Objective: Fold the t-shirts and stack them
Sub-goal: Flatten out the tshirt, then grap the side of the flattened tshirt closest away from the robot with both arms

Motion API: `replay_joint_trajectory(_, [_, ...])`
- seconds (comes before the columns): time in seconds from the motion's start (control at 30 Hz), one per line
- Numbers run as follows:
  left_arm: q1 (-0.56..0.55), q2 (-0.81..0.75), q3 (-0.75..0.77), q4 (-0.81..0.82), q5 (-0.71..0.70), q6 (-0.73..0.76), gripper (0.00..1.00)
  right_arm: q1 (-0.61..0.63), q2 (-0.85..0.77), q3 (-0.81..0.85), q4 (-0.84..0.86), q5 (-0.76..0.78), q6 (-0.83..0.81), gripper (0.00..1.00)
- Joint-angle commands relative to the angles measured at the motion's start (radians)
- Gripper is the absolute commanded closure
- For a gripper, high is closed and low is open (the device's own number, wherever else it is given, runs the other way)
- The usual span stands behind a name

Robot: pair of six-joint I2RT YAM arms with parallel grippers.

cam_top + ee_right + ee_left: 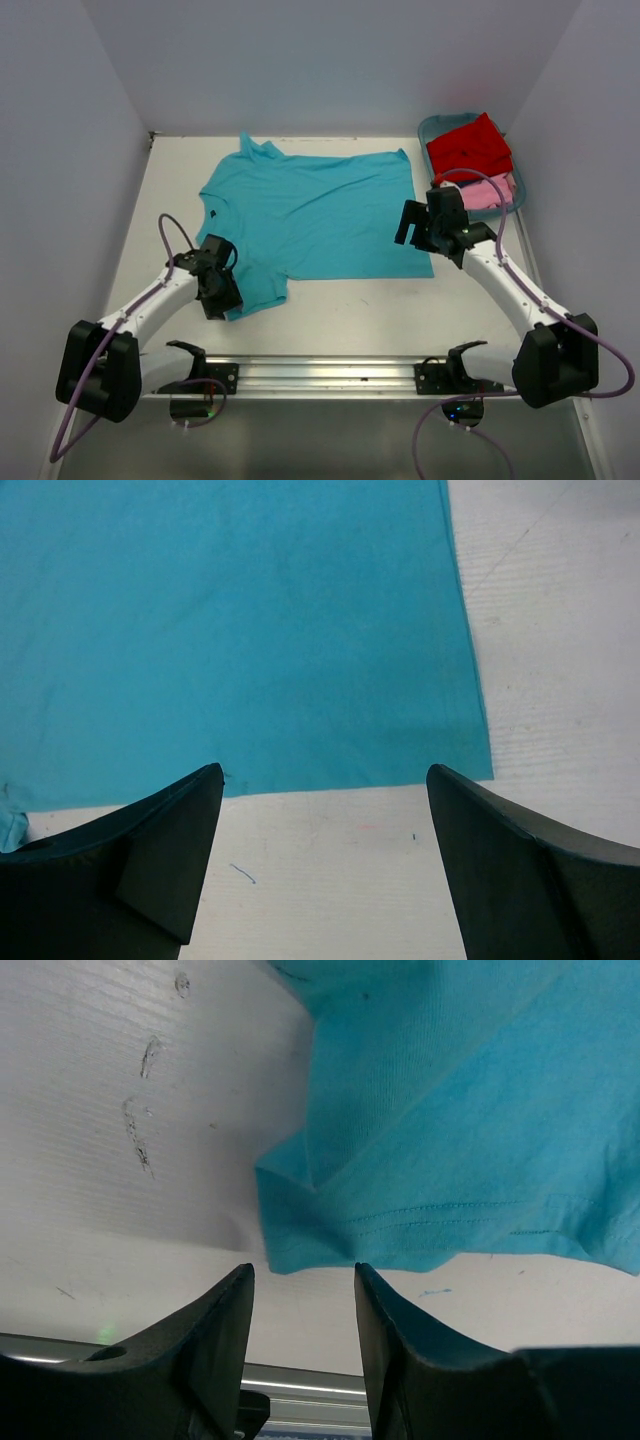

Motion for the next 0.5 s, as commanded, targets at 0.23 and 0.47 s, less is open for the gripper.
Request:
replay_joint_trajectory(0.23, [-0.010,0.107,0.061,-0.003,-0.059,-0.045,0.52,0.004,-0.028,-0.030,0.029,-0.034,-0.019,0.14])
replay_joint_trajectory(0.47, [-0.010,0.183,0.031,0.065,-0.004,-0.049,1.00,0.004,-0.054,-0.045,0.021,-0.028,-0.021,0.25])
